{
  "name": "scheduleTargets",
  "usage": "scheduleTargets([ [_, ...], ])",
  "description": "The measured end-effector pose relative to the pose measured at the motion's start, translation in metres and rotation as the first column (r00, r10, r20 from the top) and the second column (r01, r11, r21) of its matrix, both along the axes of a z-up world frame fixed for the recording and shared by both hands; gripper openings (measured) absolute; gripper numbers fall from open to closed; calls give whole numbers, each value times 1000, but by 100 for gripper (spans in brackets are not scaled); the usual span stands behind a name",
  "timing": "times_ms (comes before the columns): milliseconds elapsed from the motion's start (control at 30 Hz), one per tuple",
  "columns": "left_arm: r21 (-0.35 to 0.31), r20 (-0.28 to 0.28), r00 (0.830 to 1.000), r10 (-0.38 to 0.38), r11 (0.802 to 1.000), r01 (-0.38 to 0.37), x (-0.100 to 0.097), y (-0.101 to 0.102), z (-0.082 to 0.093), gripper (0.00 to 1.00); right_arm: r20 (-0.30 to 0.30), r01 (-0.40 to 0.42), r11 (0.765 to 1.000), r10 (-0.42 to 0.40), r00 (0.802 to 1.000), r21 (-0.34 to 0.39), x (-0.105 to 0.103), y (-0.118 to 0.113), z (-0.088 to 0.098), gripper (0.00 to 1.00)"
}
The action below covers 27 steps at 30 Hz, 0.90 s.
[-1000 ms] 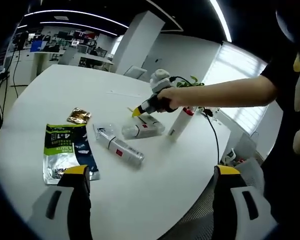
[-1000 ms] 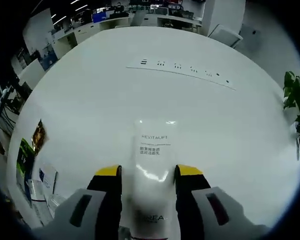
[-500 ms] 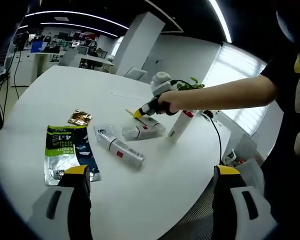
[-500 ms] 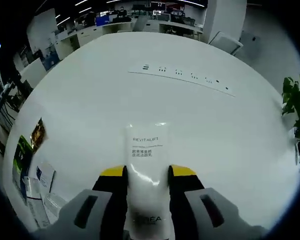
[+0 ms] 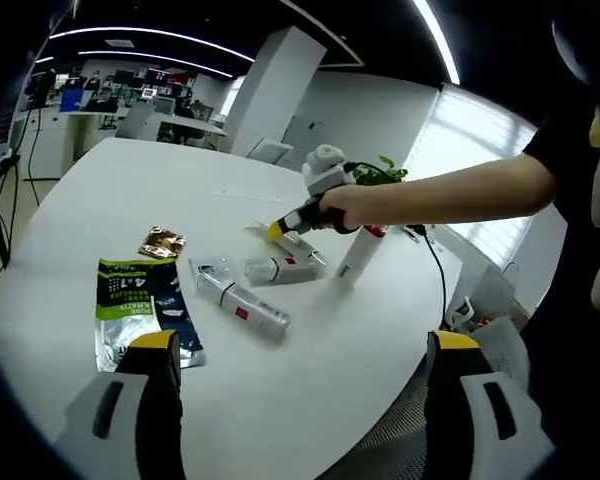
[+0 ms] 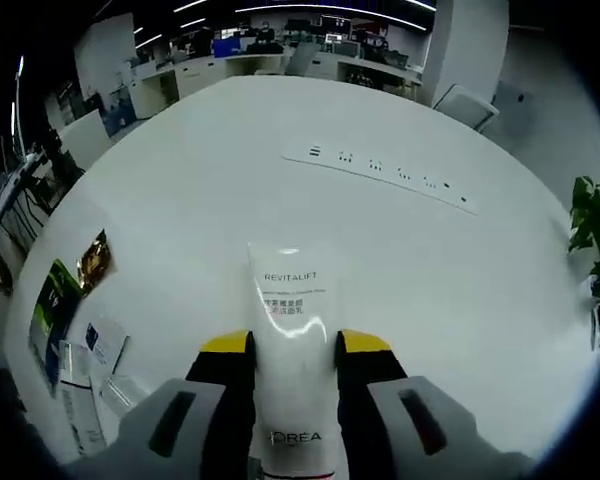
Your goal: Arrange the skincare products in the storage area until every visible bottle or jar stands upright without overlapping.
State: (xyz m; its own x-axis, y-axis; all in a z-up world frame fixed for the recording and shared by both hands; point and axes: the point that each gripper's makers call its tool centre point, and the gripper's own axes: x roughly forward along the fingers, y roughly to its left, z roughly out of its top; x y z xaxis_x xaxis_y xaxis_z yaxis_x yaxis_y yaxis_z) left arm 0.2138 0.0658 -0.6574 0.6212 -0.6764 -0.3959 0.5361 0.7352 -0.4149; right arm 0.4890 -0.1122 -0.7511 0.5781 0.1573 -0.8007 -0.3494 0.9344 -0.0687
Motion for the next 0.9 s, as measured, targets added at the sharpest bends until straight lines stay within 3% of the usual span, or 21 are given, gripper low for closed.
scheduleTargets([
  [300,7,18,1000,-8,1000,8,1,-1,6,94,58,-65,998,63,996,20,0,9,16,30],
  [467,7,25,1000,-11,1000,11,1,-1,9,94,93,-92,993,84,992,80,-11,21,33,30],
  [900,17,42,999,-21,1000,21,-2,-5,17,94,185,-160,981,139,973,105,-34,33,64,30],
])
